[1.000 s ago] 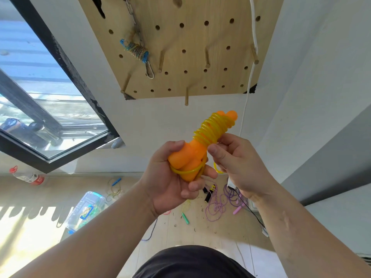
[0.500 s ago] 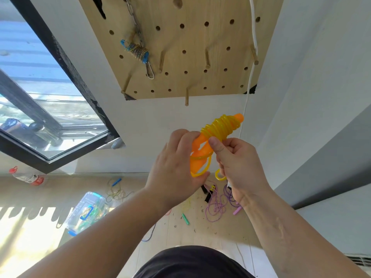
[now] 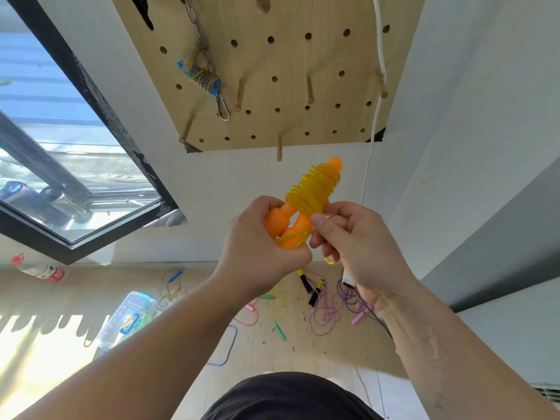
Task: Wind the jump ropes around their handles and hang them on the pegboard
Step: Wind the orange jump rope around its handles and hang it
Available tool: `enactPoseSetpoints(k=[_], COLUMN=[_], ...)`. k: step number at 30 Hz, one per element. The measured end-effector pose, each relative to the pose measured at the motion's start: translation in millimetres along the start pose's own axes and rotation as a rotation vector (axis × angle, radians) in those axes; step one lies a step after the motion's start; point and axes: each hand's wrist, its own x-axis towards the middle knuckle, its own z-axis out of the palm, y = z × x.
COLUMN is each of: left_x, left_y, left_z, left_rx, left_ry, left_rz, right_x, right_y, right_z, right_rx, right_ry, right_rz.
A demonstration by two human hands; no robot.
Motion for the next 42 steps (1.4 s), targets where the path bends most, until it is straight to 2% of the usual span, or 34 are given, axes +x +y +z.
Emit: enactPoseSetpoints(k=[4, 10, 15, 18, 22, 27, 29, 32, 35, 37, 39, 40, 42], left_x=[-1, -4, -5, -7, -6, -7, -6, -6, -8, -7, -5, -4, -6], left_y=[3, 3, 4, 4, 4, -4, -8, -13, -19, -16, -3, 3, 7], left_z=[3, 4, 6, 10, 11, 7, 4, 0, -2, -5, -9, -10, -9], left_rx=[-0.259, -0.634, -0.996, -1.203, -1.35, -1.381, -1.404, -1.394, -1.349, -1.245, -1.013, -0.854, -0.523], left_ry=[-0.101, -0.243, -0.386, -0.503, -0.544, -0.583, -0.636, -0.751, -0.85, -0.875, -0.785, -0.655, -0.281], left_rz=[-0.2, -0.346, -0.481, -0.579, -0.629, -0.678, -0.683, -0.688, -0.707, -0.666, -0.625, -0.596, -0.45], right_x=[1, -2, -9, -11, -13, -12, -9, -5, 0, 0, 0, -1, 0], right_y=[0, -3, -1, 3, 5, 4, 6, 6, 9, 12, 13, 12, 10], right_z=[-8, -8, 5, 17, 22, 17, 13, 5, -5, -6, -3, -1, -1], right_rx=[-0.089, -0.125, -0.227, -0.132, 0.144, 0.312, 0.24, 0.104, 0.147, 0.204, 0.21, 0.208, 0.225], right_ry=[-0.005, -0.022, 0.152, 0.262, 0.212, 0.094, 0.065, -0.09, -0.232, -0.239, -0.166, -0.115, -0.028], right_rz=[-0.001, 0.02, -0.14, -0.218, -0.245, -0.035, 0.061, 0.067, 0.083, 0.057, 0.05, 0.055, 0.088])
